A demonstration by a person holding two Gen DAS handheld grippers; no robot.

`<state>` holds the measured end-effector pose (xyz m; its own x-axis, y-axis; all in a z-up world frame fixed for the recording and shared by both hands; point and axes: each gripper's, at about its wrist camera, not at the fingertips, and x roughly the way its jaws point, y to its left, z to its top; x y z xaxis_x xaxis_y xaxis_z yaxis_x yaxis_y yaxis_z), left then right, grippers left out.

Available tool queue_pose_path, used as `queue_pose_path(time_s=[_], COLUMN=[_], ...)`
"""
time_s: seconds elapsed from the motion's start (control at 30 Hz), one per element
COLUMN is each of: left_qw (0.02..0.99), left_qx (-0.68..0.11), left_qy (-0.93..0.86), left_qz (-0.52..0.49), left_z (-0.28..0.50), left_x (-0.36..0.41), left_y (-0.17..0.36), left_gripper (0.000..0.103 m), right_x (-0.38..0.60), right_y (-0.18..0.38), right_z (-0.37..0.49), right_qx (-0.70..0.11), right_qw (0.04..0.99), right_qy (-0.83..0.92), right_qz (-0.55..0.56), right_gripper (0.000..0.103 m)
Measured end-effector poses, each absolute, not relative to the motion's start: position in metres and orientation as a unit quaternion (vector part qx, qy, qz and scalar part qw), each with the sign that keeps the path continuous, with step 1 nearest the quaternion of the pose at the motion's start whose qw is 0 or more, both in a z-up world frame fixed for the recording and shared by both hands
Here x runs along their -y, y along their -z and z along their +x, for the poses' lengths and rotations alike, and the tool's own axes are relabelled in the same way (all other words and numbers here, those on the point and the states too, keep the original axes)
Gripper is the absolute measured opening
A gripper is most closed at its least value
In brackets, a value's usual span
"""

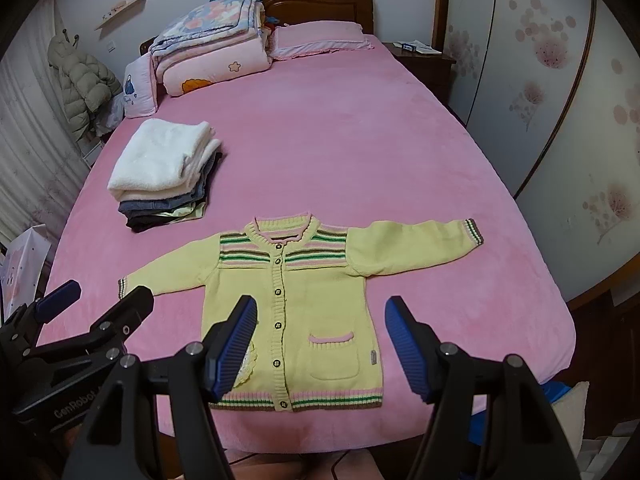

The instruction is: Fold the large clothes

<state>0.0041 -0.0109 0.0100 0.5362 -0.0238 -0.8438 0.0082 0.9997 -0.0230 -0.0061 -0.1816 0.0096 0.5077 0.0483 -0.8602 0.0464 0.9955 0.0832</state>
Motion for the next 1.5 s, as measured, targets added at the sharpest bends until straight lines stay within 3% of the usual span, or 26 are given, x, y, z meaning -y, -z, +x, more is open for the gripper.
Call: queue_pose_path(time_s=[1.5], left_qw=[0.885], left_qx=[-0.461], left_qy=[0.063], left_qz=[0.012], left_z=[0.036], left_x=[-0.020], left_y=[-0.014], left_gripper=[0.102], right_x=[0.145], right_y=[-0.015], right_z=[0.010], right_qx=[-0.494], right_qw=[0.866], right_qy=[0.063], right_qz=[0.038], right_gripper=[0.067])
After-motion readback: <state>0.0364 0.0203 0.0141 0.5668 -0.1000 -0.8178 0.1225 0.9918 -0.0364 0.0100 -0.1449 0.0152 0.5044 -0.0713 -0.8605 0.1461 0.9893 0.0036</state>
